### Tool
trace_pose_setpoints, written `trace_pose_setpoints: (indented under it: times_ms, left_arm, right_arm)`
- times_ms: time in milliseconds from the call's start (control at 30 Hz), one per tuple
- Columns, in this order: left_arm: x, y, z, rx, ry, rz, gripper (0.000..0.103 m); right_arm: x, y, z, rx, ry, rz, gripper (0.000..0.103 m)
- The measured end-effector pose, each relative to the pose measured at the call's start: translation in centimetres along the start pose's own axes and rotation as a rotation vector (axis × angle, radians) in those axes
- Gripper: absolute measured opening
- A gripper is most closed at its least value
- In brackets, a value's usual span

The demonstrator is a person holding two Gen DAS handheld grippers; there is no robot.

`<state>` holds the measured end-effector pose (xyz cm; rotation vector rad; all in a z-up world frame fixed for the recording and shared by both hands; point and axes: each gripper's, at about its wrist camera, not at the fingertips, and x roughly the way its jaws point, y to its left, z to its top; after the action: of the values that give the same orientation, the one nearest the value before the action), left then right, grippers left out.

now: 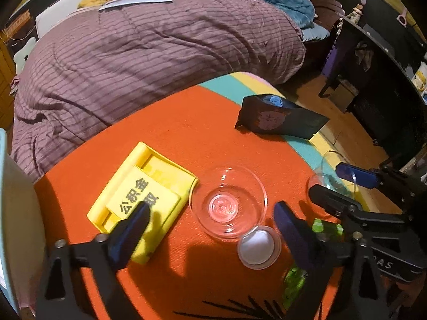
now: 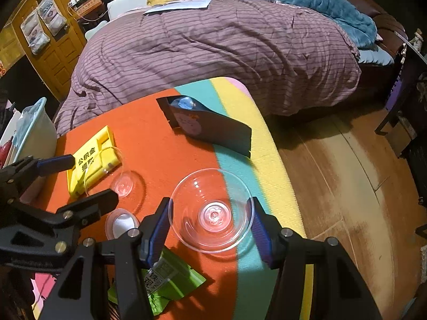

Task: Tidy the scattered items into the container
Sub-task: 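Grasp small glass dish with left tool while right tool grasps larger glass dish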

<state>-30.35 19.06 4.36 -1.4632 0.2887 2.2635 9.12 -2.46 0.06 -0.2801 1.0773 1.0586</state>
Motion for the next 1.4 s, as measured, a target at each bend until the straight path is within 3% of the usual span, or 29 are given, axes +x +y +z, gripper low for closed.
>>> trace_pose_setpoints:
  times_ms: [67,300,433,1000,1400]
  left_arm:
    - [0.1,0.1,0.1,-0.012,0.009,0.004,0.074]
    - [0.2,0.4,0.3,-0.039,0.011,-0.014,0.074]
    - [-0.3,0.6,0.3,-0.05,-0.012,-0.023,0.061]
    - [-3.0,1.3,0.4,-0.04,-0.068,-0.031,0.06]
    - [-11.0,5.4,-2.2,-0.049,-0.163,0.053,0.06]
  right_arm:
    - [0.0,-0.1,-0.1,-0.001,0.0,0.003,0.061]
    - [-0.2,0.1,-0.3,-0.001,-0.005,0.014,0.061]
    - [-0.4,0.4,-0.2,-0.003,-0.014,0.019,0.061]
    - [-1.5,1.1,0.2,0.021,-0.036,0.013,0.061]
    - [-4.1,6.0,1.0,-0.02,-0.076,0.058,0.061]
